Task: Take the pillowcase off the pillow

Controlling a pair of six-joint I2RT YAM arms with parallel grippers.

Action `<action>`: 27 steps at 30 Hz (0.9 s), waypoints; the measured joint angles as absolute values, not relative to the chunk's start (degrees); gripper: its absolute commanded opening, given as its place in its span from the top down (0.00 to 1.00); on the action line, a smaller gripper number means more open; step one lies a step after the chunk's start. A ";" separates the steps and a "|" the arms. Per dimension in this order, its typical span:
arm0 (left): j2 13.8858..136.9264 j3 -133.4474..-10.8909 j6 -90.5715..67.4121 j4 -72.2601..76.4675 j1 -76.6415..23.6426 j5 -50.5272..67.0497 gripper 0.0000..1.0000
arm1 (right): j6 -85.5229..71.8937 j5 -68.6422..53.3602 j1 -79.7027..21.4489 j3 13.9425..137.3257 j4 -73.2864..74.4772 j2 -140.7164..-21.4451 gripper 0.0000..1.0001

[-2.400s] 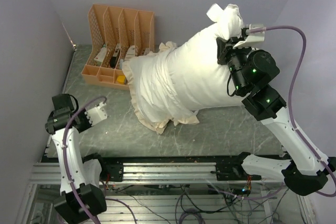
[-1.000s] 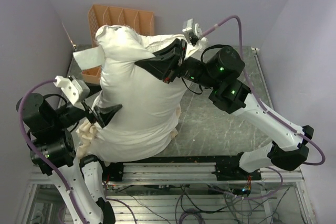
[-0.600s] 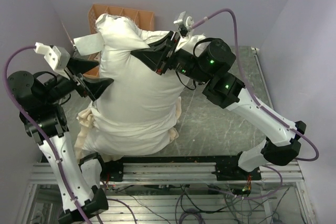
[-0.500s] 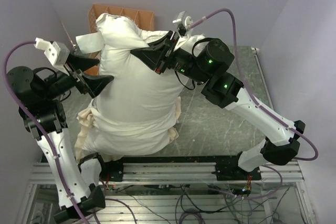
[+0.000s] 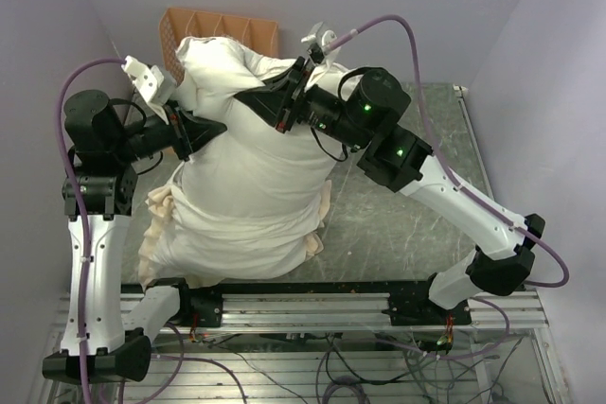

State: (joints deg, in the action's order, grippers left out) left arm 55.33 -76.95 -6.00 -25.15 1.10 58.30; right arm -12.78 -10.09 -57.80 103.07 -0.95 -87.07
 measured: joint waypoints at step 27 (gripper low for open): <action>57.10 -87.59 -9.10 -32.86 0.21 49.87 0.93 | -38.46 14.72 -53.84 32.93 1.17 -45.17 0.09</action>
State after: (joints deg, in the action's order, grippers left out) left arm 57.10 -87.59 -9.10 -32.86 0.21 49.87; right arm -38.46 14.72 -53.84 32.93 1.17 -45.17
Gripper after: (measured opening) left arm 0.114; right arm 0.924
